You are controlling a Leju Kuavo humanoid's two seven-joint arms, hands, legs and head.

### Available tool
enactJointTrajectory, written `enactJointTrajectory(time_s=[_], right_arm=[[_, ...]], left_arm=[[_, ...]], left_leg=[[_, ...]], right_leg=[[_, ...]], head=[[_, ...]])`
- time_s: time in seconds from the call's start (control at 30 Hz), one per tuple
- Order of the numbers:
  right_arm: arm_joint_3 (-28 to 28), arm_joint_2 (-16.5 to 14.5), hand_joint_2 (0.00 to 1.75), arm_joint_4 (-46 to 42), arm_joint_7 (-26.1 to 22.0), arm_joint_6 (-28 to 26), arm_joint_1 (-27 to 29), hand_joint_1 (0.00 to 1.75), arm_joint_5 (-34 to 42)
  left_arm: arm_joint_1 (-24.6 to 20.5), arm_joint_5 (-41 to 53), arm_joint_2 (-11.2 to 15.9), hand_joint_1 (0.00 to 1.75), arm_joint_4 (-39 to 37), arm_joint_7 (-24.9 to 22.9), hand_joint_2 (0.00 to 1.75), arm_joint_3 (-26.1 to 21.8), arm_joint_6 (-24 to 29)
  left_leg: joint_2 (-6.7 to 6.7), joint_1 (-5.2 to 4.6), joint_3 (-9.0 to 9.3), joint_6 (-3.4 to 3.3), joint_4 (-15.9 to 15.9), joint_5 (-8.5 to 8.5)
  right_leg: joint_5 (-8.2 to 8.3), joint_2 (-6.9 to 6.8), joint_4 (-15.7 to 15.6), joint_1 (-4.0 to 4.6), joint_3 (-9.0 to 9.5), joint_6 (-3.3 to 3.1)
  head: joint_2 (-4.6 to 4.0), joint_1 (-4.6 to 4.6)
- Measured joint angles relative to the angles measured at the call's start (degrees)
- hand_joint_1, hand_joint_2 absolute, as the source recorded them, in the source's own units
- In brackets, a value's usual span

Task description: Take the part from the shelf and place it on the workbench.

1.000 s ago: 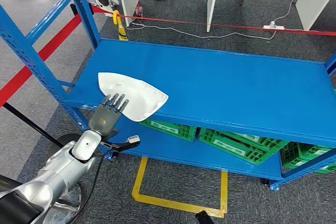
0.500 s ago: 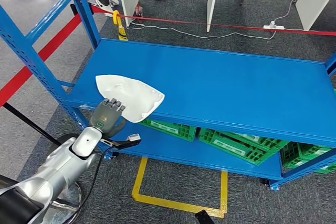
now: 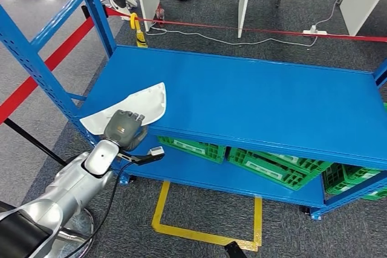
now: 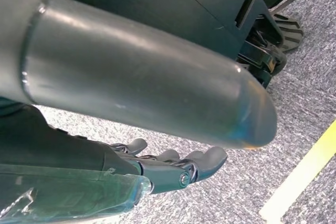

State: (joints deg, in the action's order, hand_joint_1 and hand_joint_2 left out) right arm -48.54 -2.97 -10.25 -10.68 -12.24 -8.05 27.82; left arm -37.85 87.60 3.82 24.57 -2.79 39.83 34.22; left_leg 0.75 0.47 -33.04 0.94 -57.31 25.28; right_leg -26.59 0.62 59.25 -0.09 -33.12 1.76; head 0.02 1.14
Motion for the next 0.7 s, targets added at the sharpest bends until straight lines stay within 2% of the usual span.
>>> enactJointTrajectory(time_s=[0.03, 0.7], right_arm=[[0.01, 0.00, 0.00, 0.00, -0.04, 0.00, 0.00, 0.00, 0.00], [1.17, 0.00, 0.00, 0.00, -0.54, 0.00, 0.04, 0.00, -0.13]], left_arm=[[0.00, 0.00, 0.00, 1.75, 0.00, -0.05, 1.75, 0.02, 0.08], [0.09, 0.00, 0.66, 1.75, -0.20, -3.08, 1.75, 1.88, 0.93]], left_leg=[[0.00, 0.00, 0.00, 0.00, 0.00, 0.00], [0.00, 0.00, 0.00, 0.00, 0.00, 0.00]], right_leg=[[0.00, 0.00, 0.00, 0.00, 0.00, 0.00], [0.02, 0.01, 0.00, 0.00, 0.00, 0.02]], head=[[0.00, -0.01], [0.00, -0.01]])
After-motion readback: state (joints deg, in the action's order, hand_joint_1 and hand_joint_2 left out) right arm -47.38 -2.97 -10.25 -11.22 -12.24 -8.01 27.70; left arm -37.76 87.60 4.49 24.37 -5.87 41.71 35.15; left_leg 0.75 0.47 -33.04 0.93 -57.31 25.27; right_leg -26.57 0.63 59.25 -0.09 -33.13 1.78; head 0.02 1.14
